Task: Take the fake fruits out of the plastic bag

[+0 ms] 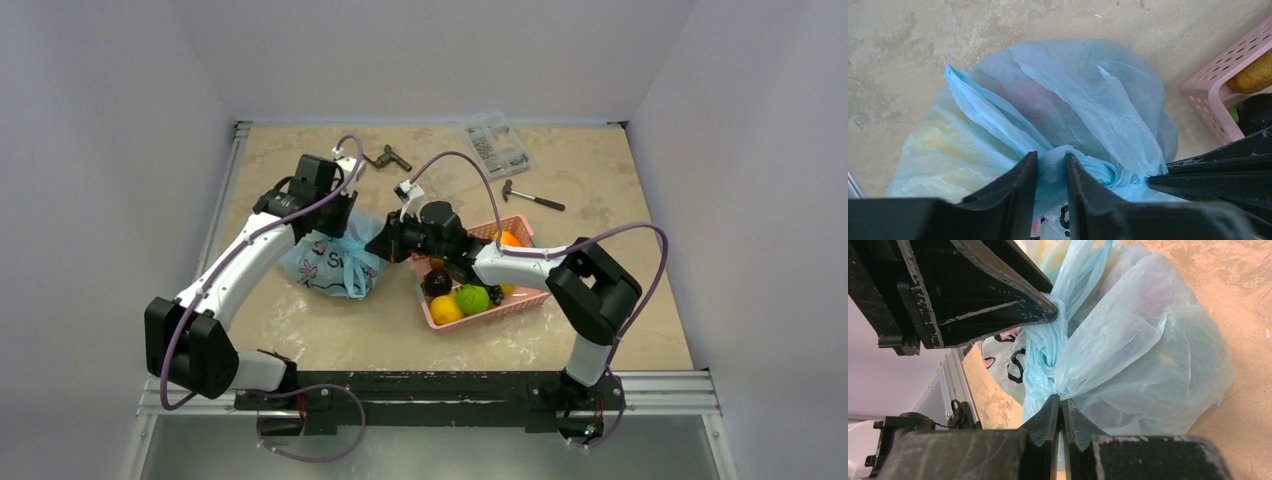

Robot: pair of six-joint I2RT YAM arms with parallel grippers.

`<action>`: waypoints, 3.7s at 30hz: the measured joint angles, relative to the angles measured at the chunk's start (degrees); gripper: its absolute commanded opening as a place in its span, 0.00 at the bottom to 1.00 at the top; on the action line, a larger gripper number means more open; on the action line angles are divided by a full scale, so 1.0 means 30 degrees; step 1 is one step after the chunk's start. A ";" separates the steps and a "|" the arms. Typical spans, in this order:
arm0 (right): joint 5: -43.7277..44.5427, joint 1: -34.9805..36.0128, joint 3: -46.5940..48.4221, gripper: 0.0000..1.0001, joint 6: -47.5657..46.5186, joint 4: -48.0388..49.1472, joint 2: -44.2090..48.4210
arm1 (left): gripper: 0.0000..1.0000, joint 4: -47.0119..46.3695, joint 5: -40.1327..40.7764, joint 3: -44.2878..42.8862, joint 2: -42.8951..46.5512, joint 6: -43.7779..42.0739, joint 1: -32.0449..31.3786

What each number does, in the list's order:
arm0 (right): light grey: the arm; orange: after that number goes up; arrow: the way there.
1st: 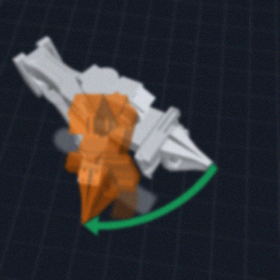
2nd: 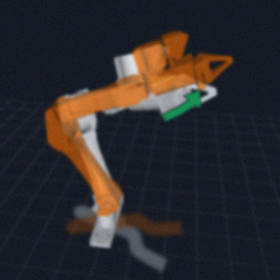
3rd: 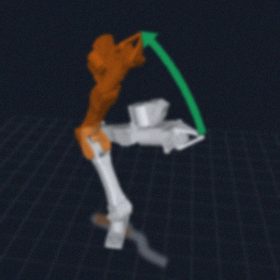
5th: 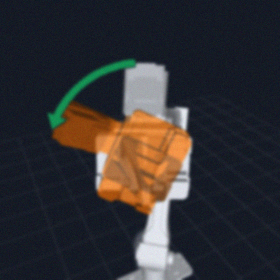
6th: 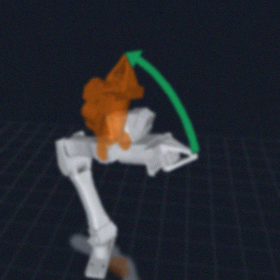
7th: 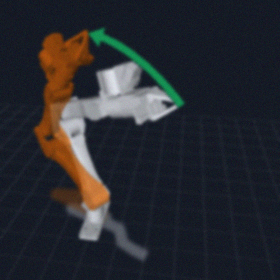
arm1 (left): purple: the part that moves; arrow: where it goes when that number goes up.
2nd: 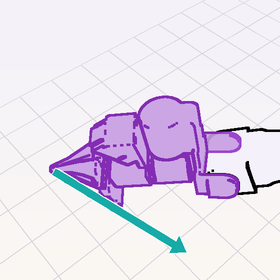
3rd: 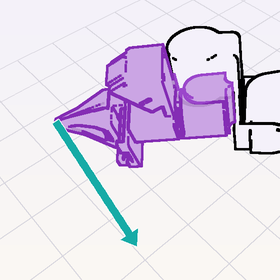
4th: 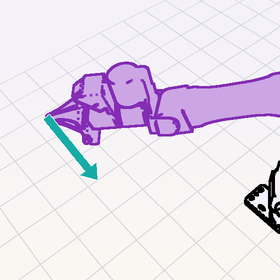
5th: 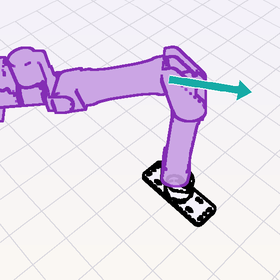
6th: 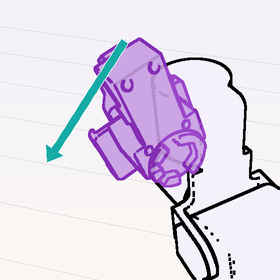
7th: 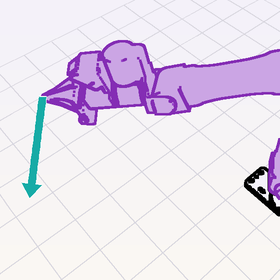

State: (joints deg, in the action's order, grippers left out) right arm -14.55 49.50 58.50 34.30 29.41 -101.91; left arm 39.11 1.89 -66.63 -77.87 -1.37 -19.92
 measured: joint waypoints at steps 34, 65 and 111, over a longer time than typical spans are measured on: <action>0.4029 0.1443 0.1712 0.64 -0.4124 -0.4510 0.4022 | 0.00 -0.1778 0.6025 0.1690 0.3927 0.0590 -0.0029; 0.3082 0.1035 -0.3213 0.00 0.0612 0.3905 0.2463 | 0.00 -0.2441 1.1147 0.2186 0.5042 0.1617 -0.0007; 0.6368 0.2426 0.5093 0.00 -0.6120 -0.4932 -0.0015 | 0.00 -0.4328 1.1162 0.3745 0.7315 0.1749 0.0007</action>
State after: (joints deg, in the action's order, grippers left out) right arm 4.56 56.77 73.78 15.94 14.61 -101.95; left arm 26.13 35.38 -55.40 -55.92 3.88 -19.90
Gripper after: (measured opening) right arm 0.016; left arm 0.008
